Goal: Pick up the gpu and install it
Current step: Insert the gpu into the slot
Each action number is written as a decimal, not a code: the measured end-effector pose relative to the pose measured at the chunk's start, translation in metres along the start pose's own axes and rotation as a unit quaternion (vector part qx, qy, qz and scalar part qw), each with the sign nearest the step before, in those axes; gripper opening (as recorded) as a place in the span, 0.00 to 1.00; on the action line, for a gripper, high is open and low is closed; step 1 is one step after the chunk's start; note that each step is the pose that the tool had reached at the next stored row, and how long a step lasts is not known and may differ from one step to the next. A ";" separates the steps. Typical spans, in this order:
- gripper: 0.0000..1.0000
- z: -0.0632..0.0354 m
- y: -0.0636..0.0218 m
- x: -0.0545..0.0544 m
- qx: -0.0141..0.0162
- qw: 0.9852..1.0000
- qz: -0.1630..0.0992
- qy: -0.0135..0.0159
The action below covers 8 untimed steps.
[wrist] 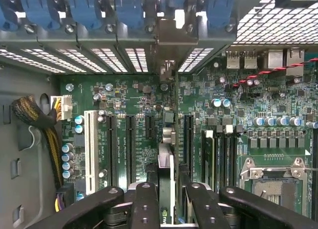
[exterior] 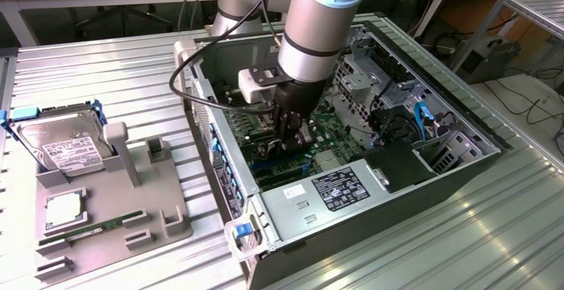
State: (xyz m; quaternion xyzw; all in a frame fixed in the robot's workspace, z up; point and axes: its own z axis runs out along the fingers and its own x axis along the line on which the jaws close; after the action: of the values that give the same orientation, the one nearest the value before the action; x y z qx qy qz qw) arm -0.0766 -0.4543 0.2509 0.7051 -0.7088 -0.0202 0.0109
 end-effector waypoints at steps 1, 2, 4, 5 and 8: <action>0.27 0.0002 0.0000 0.000 0.000 1.000 0.000 0.000; 0.33 0.0001 0.0000 0.000 0.000 1.000 0.000 0.000; 0.40 -0.0006 0.0001 0.000 0.000 1.000 0.000 0.000; 0.40 -0.0015 0.0001 0.000 0.000 1.000 0.000 0.000; 0.11 -0.0275 0.0021 -0.005 0.000 1.000 -0.006 0.001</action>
State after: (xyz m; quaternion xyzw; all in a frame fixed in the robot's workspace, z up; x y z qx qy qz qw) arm -0.0775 -0.4495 0.2786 0.7096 -0.7042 -0.0195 0.0118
